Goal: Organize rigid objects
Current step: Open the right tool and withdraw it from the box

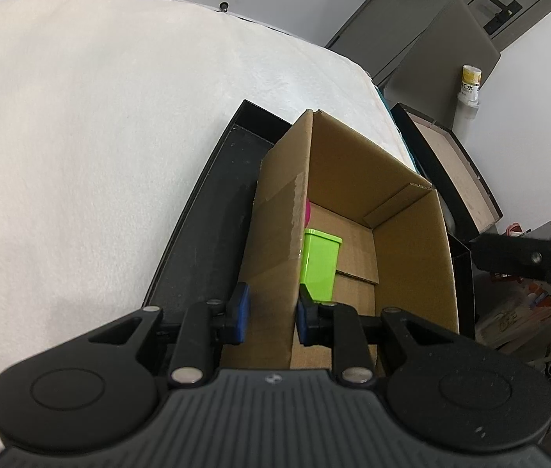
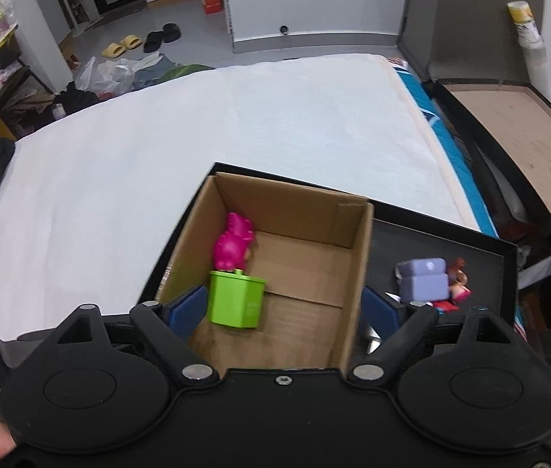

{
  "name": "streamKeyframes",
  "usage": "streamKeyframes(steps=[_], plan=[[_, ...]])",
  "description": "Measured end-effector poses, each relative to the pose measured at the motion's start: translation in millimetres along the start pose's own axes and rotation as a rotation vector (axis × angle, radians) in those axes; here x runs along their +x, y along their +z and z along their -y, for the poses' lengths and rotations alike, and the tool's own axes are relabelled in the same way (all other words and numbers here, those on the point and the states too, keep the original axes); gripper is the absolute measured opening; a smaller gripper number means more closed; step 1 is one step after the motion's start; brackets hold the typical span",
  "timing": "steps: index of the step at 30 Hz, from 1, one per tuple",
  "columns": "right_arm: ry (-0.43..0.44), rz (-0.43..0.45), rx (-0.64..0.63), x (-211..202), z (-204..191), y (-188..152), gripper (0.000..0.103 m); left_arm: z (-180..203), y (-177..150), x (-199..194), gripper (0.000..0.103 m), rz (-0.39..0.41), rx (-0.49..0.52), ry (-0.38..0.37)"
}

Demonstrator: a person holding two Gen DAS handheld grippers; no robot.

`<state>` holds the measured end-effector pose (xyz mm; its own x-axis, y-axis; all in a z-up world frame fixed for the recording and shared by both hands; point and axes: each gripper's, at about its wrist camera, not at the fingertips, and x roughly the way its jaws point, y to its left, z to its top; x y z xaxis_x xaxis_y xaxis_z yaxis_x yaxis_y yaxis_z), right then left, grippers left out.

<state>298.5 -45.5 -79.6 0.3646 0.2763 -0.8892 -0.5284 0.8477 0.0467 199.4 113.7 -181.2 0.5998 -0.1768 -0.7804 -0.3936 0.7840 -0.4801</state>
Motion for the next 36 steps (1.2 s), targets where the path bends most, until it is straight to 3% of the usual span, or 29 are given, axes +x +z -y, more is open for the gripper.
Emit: streamKeyframes(steps=[13, 36], plan=[[-0.015, 0.046, 0.085, -20.3, 41.3, -17.5, 0.093, 3.3, -0.3, 3.2, 0.023, -0.008, 0.010, 0.014], [-0.006, 0.146, 0.255, -34.4, 109.9, -61.6, 0.093, 14.7, -2.5, 14.1, 0.025, -0.035, 0.063, 0.081]])
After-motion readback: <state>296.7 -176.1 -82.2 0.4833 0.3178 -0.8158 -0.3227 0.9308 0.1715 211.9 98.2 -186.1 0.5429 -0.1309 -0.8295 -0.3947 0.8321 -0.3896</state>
